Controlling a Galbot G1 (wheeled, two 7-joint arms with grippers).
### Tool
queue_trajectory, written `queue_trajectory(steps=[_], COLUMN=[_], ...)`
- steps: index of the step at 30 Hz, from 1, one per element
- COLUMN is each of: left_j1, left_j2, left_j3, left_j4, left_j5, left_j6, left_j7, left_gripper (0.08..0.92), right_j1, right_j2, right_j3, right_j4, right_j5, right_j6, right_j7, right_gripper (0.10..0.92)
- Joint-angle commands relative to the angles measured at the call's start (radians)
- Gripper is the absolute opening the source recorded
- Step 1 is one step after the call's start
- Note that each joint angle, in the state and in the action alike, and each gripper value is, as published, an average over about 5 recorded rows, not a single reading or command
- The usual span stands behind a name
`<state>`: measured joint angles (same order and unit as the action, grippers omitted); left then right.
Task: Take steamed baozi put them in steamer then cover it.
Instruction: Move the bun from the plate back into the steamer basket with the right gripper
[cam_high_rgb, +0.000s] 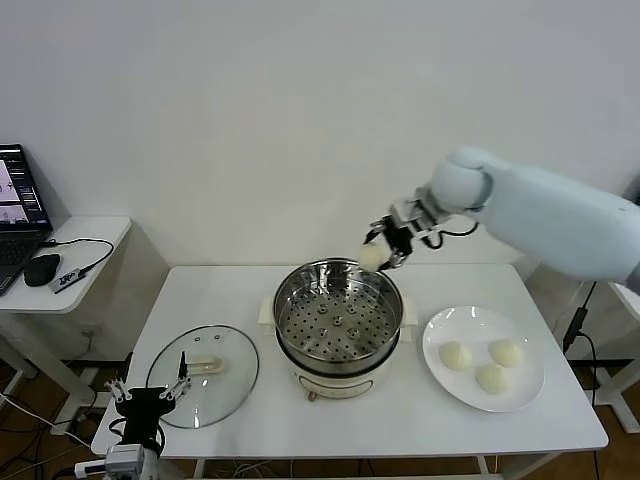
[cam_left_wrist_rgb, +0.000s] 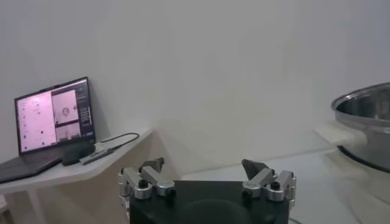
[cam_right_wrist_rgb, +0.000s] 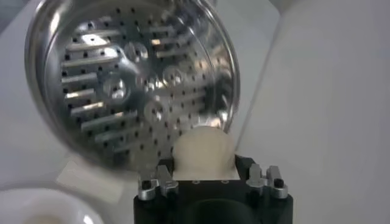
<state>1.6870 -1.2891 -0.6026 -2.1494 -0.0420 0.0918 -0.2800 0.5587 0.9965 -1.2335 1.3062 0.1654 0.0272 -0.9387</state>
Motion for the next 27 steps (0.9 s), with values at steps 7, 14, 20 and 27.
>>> queue_trajectory(steps=[7, 14, 20, 27], left_j1=[-0.005, -0.011, -0.011, -0.009], left_j2=[-0.021, -0.024, -0.023, -0.026], left_j3=[-0.012, -0.013, -0.013, -0.012], left_j4=[0.015, 0.023, 0.023, 0.019], left_j5=[0.0, 0.003, 0.005, 0.006], left_j6=[-0.001, -0.002, -0.003, -0.003], left_j7=[0.001, 0.002, 0.001, 0.001], left_gripper=[0.823, 0.823, 0.823, 0.823], right_j1=[-0.107, -0.165, -0.198, -0.207], right_j2=[0.13, 0.14, 0.154, 0.175], right_j3=[-0.052, -0.003, 0.037, 0.056], right_j4=[-0.102, -0.154, -0.193, -0.232], right_j5=[-0.351, -0.466, -0.533, -0.574], right_j6=[0.306, 0.386, 0.436, 0.465], right_j7=[0.116, 0.155, 0.195, 0.21], right_gripper=[0.628, 0.628, 0.628, 0.635])
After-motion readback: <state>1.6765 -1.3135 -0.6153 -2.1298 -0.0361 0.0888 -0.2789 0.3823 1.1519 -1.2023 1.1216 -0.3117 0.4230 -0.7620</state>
